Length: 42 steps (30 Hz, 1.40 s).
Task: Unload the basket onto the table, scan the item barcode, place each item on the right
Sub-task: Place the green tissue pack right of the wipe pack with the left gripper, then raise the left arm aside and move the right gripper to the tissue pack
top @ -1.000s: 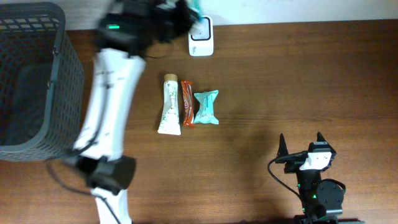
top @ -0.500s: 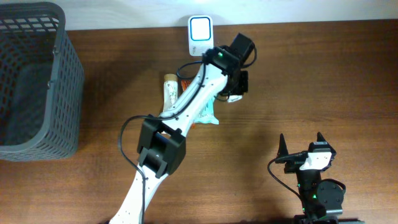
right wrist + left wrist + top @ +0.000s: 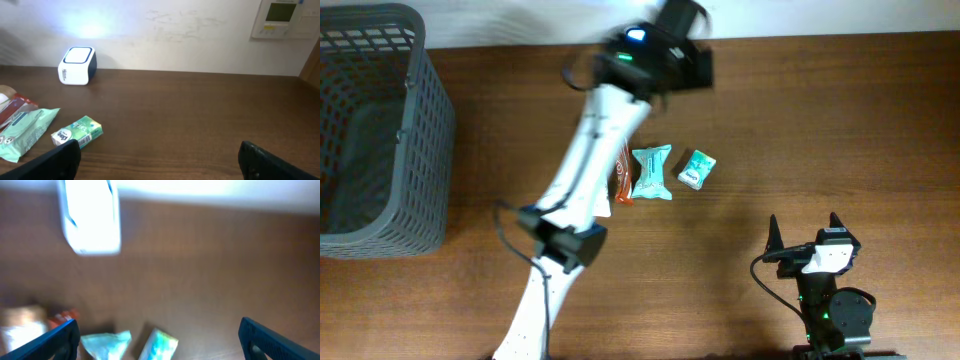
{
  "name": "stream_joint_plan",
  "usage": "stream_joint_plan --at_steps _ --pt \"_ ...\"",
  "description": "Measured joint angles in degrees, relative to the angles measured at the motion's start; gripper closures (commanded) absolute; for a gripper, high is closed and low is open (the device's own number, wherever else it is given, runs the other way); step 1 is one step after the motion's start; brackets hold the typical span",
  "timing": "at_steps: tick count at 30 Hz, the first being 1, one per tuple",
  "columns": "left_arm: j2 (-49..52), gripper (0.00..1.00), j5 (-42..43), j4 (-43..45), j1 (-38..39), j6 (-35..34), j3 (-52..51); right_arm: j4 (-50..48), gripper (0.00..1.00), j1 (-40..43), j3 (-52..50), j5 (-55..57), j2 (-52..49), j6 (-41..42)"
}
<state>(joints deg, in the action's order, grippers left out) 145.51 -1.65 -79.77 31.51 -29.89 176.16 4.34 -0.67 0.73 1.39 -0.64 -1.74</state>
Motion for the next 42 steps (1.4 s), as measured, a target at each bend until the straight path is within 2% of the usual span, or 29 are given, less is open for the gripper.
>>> stream_joint_plan --at_steps 5,8,12,17,18,20,21,23,25,28,30,31,32,34,36,38,40,42 --pt "-13.9 0.01 -0.5 -7.0 -14.8 1.7 3.0 0.0 0.02 0.0 0.0 0.0 0.0 0.0" --pt "-17.6 0.01 -0.1 -11.2 -24.9 1.8 3.2 0.0 0.01 0.0 0.0 0.0 0.0 0.0" --pt "-18.3 0.01 1.2 -15.2 -34.2 1.9 3.2 -2.1 0.01 0.0 -0.1 -0.4 0.0 0.8" --pt "-18.3 0.01 2.1 -16.9 -41.7 1.9 3.2 -12.5 0.01 0.1 -0.1 -20.8 -0.2 24.0" --pt "-18.3 0.01 2.1 -16.8 -42.2 1.8 3.2 -21.0 0.01 0.1 0.0 -23.2 -0.2 28.7" --pt "-18.3 0.01 2.3 -16.8 -42.6 1.9 3.2 -34.2 0.01 0.1 0.4 -24.1 -0.2 32.7" --pt "-18.3 0.01 2.4 -16.9 -42.6 1.8 3.2 -35.6 0.02 0.1 1.6 -23.5 -0.2 33.7" --pt "-18.3 0.01 2.4 -16.9 -42.6 1.8 3.2 -28.1 0.01 0.1 7.7 -22.2 -1.7 33.3" --pt "-18.3 0.01 2.5 -16.8 -42.6 1.8 3.2 -12.4 0.01 0.1 21.4 -21.3 -8.3 28.9" --pt "-18.3 0.01 2.7 -16.8 -42.6 1.9 3.2 12.2 0.02 0.2 42.8 -20.3 -24.3 21.2" --pt "-18.3 0.01 2.8 -17.0 -42.6 1.9 3.2 27.3 0.02 0.2 57.7 -19.8 -38.7 17.1" --pt "-18.3 0.01 2.7 -16.9 -42.6 1.9 3.2 29.8 0.02 0.2 60.6 -19.7 -42.5 16.3" --pt "-18.3 0.01 2.7 -16.9 -42.6 1.9 3.2 37.8 0.02 0.2 66.5 -20.4 -49.2 15.3" --pt "-18.3 0.01 2.7 -16.9 -42.6 1.9 3.2 43.3 0.01 0.2 73.6 -25.0 -60.3 14.2" --pt "-18.3 0.01 2.7 -16.9 -42.6 1.9 3.2 44.1 0.18 0.2 75.8 -32.0 -67.8 13.6" --pt "-18.3 0.01 2.7 -16.9 -42.6 1.9 3.2 44.2 0.19 -0.1 76.3 -37.0 -75.0 13.5" --pt "-18.3 0.01 2.7 -16.9 -42.6 1.9 3.2 44.3 0.25 -2.2 76.4 -37.1 -81.0 14.5" --pt "-18.3 0.01 2.7 -16.9 -42.6 1.9 3.2 43.1 0.4 -6.3 76.4 -33.9 -86.7 17.0"
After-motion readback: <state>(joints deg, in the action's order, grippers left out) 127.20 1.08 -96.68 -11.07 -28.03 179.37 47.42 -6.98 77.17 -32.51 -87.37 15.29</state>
